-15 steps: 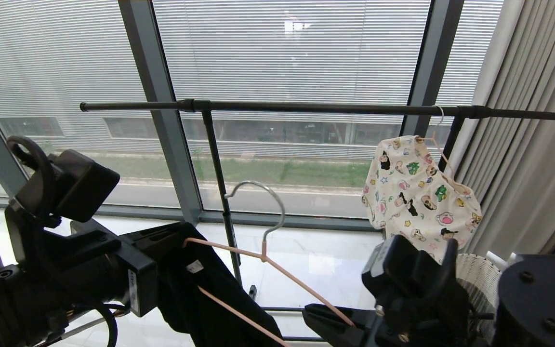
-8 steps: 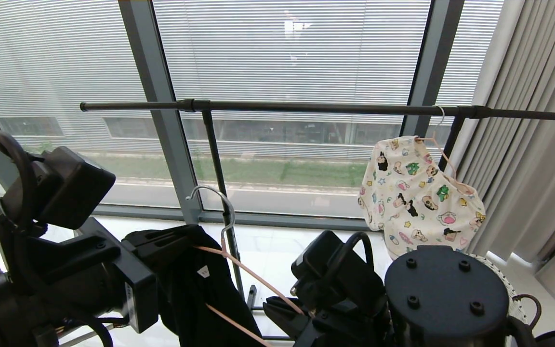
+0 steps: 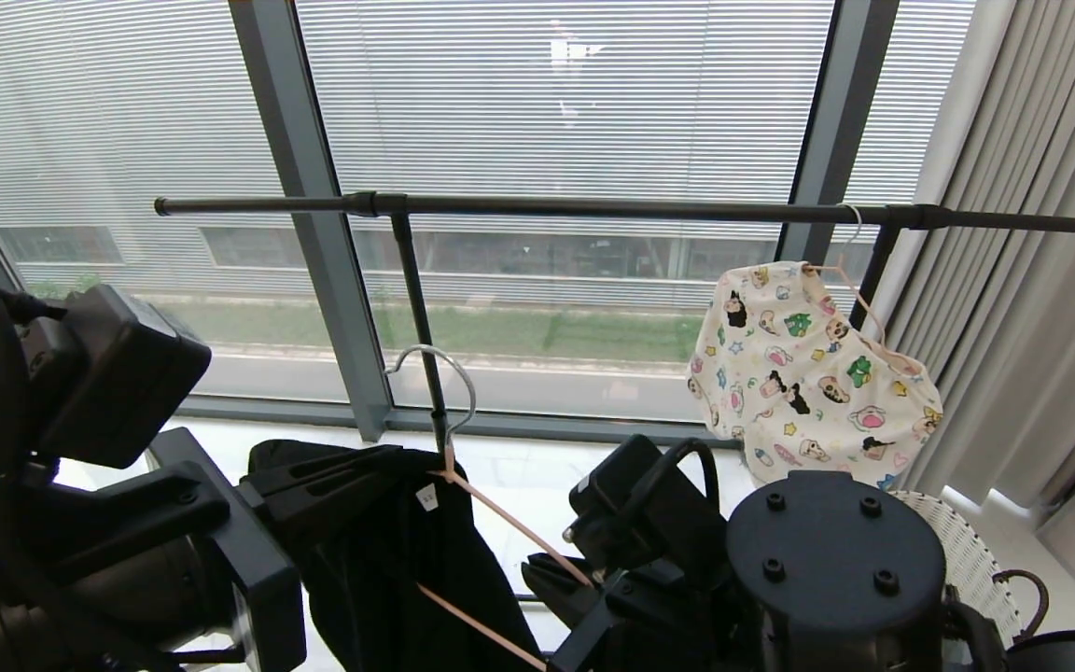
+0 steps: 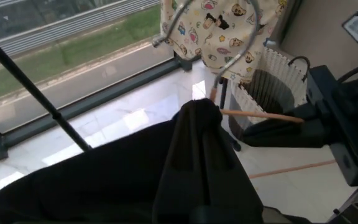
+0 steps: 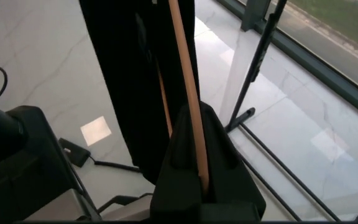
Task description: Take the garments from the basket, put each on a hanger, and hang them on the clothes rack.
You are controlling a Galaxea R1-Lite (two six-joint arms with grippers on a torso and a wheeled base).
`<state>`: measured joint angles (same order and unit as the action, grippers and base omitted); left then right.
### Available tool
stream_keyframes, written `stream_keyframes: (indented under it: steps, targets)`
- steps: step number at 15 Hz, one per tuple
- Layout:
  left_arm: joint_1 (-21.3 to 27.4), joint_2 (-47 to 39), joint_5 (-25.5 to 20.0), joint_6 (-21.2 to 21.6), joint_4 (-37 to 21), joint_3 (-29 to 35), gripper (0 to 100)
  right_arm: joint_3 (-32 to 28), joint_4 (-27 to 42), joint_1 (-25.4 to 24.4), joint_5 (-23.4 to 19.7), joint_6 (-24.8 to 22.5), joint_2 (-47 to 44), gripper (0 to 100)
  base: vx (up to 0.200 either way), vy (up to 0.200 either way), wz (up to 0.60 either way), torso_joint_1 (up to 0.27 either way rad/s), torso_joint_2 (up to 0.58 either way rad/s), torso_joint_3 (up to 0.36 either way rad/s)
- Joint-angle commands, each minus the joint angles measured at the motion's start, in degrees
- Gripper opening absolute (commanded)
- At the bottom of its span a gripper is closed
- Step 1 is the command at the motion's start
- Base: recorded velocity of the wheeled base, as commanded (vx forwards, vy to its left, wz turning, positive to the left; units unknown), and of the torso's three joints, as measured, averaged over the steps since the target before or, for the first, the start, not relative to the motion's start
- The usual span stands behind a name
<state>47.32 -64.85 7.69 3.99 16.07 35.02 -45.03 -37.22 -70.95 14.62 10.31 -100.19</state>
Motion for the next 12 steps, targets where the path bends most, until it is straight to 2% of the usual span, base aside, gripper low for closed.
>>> stream_keyframes:
  steps: [1, 2, 8, 10, 12]
  targets:
    - [0.7, 0.3, 0.3, 0.1, 0.0, -0.4, 0, 0.0, -0.6, 0.3, 1.7, 0.4, 0.2, 0, 0.000, 0.000, 0.00, 0.000, 0.00, 0.000]
    - [0.7, 0.3, 0.7, 0.1, 0.0, -0.3, 100, 0.1, -1.7, 0.3, 2.4, 0.4, 0.2, 0, 0.000, 0.000, 0.00, 0.000, 0.00, 0.000]
    - [0.6, 3.1, 3.0, 0.2, 0.0, -1.4, 100, 0.8, -5.8, 1.2, 6.3, -2.6, 0.9, 0, 0.000, 0.000, 0.00, 0.000, 0.00, 0.000]
    - [0.0, 5.6, 2.9, 0.8, 0.0, -4.1, 100, 2.9, -5.8, 2.6, 5.8, -5.7, 3.1, 0, 0.000, 0.000, 0.00, 0.000, 0.00, 0.000]
    - [-0.1, 8.5, 2.8, 4.5, 0.0, -8.0, 100, 6.7, -6.1, 3.4, 3.2, -10.0, 6.1, 0, 0.000, 0.000, 0.00, 0.000, 0.00, 0.000]
